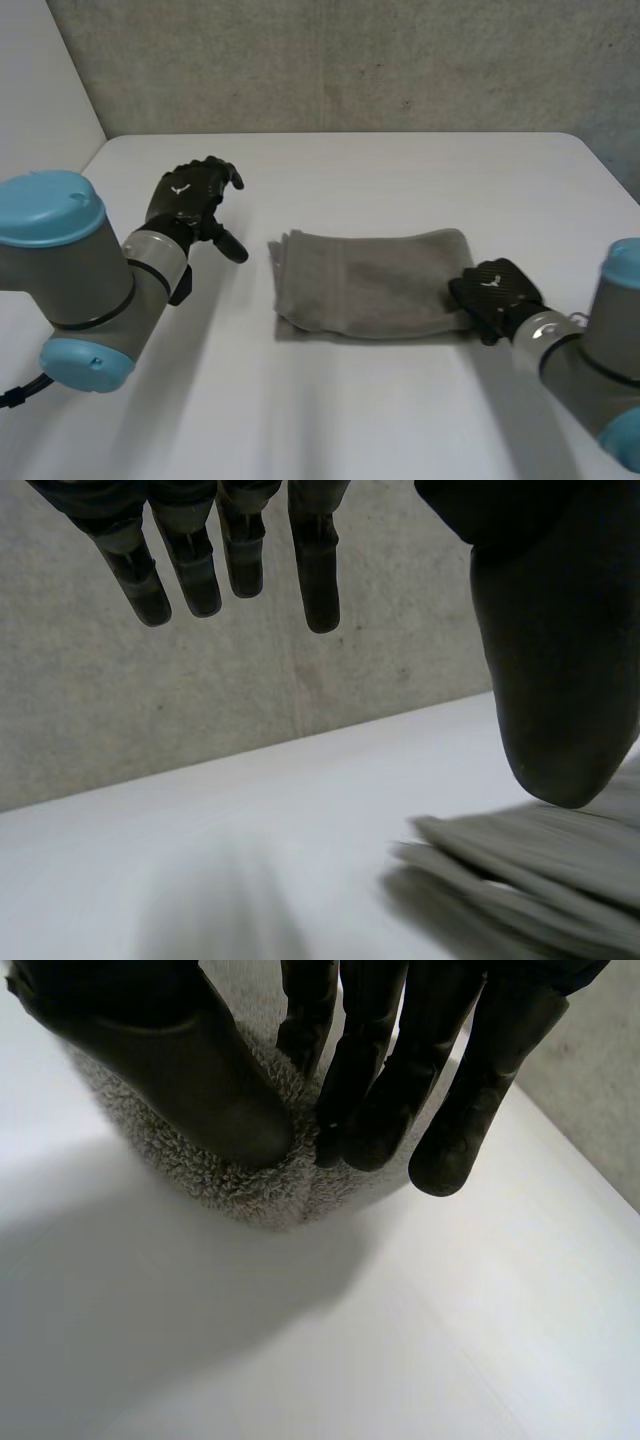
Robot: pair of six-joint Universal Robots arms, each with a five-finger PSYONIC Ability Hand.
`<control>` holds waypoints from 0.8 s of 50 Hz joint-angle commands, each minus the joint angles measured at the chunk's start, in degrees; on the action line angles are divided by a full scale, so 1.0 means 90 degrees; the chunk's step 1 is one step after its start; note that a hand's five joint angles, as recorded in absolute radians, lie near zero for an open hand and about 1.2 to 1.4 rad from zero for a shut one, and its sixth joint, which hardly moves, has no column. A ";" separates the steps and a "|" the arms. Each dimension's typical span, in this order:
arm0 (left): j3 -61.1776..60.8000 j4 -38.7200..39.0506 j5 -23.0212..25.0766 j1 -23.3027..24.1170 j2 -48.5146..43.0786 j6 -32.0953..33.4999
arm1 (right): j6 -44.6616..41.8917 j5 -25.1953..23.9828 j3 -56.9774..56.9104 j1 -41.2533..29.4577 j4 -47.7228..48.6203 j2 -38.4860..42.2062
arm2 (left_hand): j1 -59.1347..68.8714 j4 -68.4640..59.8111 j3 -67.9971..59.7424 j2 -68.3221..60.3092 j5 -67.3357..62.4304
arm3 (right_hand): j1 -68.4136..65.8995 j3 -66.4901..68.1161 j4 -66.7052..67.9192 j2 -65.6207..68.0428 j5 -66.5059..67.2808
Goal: Fold the towel.
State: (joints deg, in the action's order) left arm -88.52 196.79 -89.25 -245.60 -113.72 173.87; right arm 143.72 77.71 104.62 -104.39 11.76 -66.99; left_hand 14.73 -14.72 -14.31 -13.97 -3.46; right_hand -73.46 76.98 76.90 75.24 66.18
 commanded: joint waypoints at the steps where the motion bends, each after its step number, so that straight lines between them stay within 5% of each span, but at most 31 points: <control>1: -0.0038 0.0000 0.0024 -0.0133 0.0311 -0.0003 | -0.1515 -0.0070 -0.0324 0.0418 -0.1140 -0.0457 | -0.0464 0.0463 0.0418 0.0380 0.0323 | -0.0727 0.0335 0.0345 0.0529 0.0425; 7: 0.0109 0.0010 0.0005 -0.0124 0.0419 -0.0022 | -0.0871 -0.0031 -0.1195 -0.0305 -0.1200 -0.0477 | -0.0464 0.0463 0.0418 0.0380 0.0323 | -0.0727 0.0335 0.0345 0.0529 0.0425; 15: 0.0149 0.0000 0.0005 -0.0065 0.0419 -0.0188 | 0.0339 0.0164 -0.2522 -0.2918 -0.1200 0.0507 | -0.0464 0.0463 0.0418 0.0380 0.0323 | -0.0727 0.0335 0.0345 0.0529 0.0425; 20: 0.0100 0.0000 0.0015 -0.0055 0.0419 -0.0208 | 0.0398 0.0194 -0.2601 -0.3546 -0.1093 0.0976 | -0.0464 0.0463 0.0418 0.0380 0.0323 | -0.0104 -0.0287 -0.0278 -0.0094 -0.0198; 21: 0.0090 0.0000 0.0015 -0.0055 0.0419 -0.0208 | 0.0398 0.0194 -0.2601 -0.3547 -0.1092 0.0978 | -0.0464 0.0463 0.0418 0.0380 0.0323 | -0.0098 -0.0294 -0.0284 -0.0100 -0.0204; 23: 0.0090 0.0000 0.0015 -0.0065 0.0409 -0.0208 | 0.0408 0.0252 -0.2630 -0.3567 -0.1044 0.1143 | -0.0464 0.0463 0.0418 0.0380 0.0323 | 0.3995 -0.4387 -0.4377 -0.4193 -0.4297; 28: 0.0080 0.0010 0.0024 -0.0045 0.0399 -0.0208 | 0.0661 0.0505 -0.2650 -0.3411 -0.1053 0.1086 | -0.0464 0.0463 0.0418 0.0380 0.0323 | 0.6790 -0.7182 -0.7172 -0.6988 -0.7092; 40: 0.0148 0.0020 0.0151 0.0481 -0.0078 -0.0198 | 0.1941 0.0594 -0.2367 -0.2268 -0.1112 -0.0086 | -0.0464 0.0463 0.0418 0.0380 0.0323 | 0.7051 -0.7443 -0.7433 -0.7249 -0.7353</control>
State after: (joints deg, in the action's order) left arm -87.69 196.97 -88.73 -244.98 -111.94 172.01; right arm 156.18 83.45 81.97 -131.00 2.12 -62.30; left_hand 14.73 -14.72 -14.31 -13.97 -3.46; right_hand -13.94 14.37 15.23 14.49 3.57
